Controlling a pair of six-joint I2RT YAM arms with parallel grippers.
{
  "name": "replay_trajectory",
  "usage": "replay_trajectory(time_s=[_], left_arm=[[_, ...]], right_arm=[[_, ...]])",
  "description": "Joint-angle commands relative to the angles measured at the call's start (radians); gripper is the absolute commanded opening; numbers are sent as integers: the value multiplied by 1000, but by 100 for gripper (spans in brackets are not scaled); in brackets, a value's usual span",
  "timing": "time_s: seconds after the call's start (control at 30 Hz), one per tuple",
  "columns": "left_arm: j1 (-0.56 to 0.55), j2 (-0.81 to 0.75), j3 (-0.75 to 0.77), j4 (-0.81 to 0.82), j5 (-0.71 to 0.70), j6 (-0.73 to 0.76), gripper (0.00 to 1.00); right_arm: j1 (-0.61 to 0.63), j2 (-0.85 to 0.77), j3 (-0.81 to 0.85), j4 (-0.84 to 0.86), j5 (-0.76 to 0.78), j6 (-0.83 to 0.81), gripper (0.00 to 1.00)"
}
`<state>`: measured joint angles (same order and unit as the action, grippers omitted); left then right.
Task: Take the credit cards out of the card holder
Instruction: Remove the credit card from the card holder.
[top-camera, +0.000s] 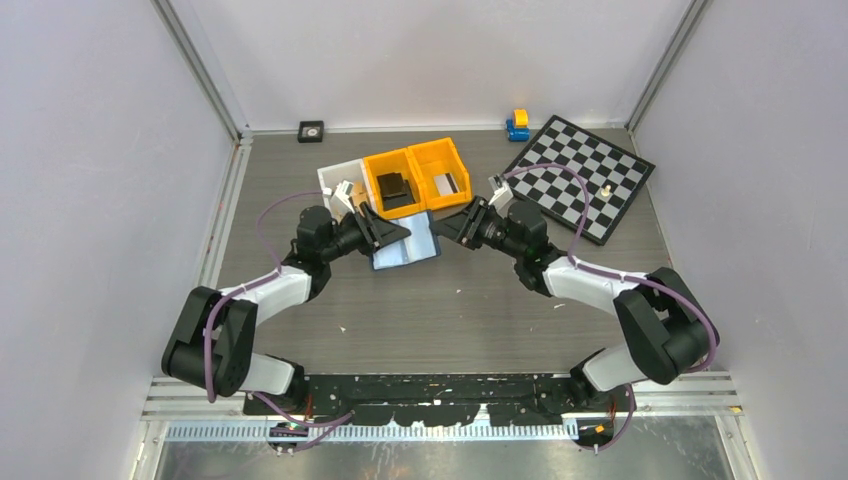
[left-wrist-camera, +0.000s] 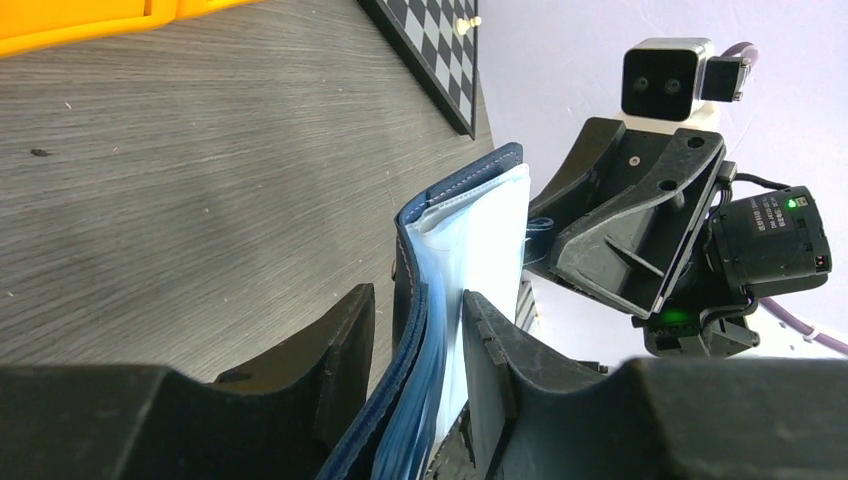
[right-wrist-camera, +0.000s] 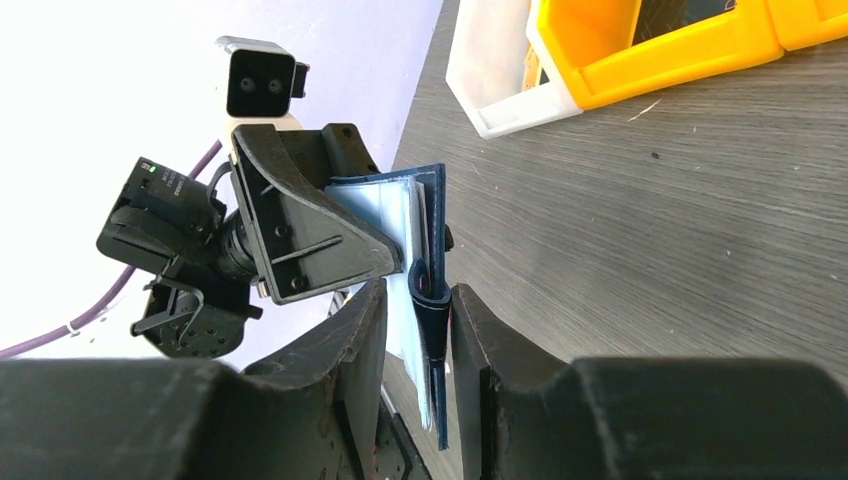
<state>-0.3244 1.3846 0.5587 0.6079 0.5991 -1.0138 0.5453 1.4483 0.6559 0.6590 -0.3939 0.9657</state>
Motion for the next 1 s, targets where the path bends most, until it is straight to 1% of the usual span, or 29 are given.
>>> replay_trajectory(time_s=[0.0, 0.13, 0.23, 0.4, 0.5, 0.6, 0.63, 0.67, 0.73, 0.8, 0.83, 0.87, 0.93, 0.97], left_arm=[[14, -39, 18, 53, 25, -11, 9], [21, -42, 9, 95, 39, -33, 3], [21, -39, 9, 122, 54, -47, 2], [22, -33, 7, 159, 71, -71, 1], [23, -32, 6, 165, 74, -77, 1], [27, -33, 5, 162, 73, -75, 1], [29, -32, 8, 149, 69, -71, 3], [31, -35, 10, 122, 61, -64, 10], [34, -47, 26, 9, 25, -24, 29], [30, -73, 65, -188, -47, 68, 49], [22, -83, 80, -263, -86, 105, 56], [12, -88, 91, -304, -115, 129, 62], [-9, -90, 98, -315, -132, 142, 70], [-18, -89, 100, -314, -136, 144, 76]], right_arm=[[-5, 11, 3, 88, -26, 24, 33], [-5, 19, 11, 87, -40, 27, 31], [-6, 27, 21, 72, -45, 25, 30], [-5, 42, 42, 36, -53, 10, 27], [-5, 45, 43, 38, -60, 11, 14], [-6, 46, 45, 50, -74, 14, 3], [-6, 45, 45, 55, -79, 19, 1], [-6, 41, 44, 58, -81, 18, 1], [-5, 25, 40, 49, -66, 6, 1], [-5, 6, 35, 21, -47, -15, 0], [-5, -3, 37, 11, -43, -22, 1], [-3, -7, 37, 8, -40, -25, 0], [4, -11, 35, 5, -30, -34, 1], [10, -14, 34, 1, -21, -39, 0]])
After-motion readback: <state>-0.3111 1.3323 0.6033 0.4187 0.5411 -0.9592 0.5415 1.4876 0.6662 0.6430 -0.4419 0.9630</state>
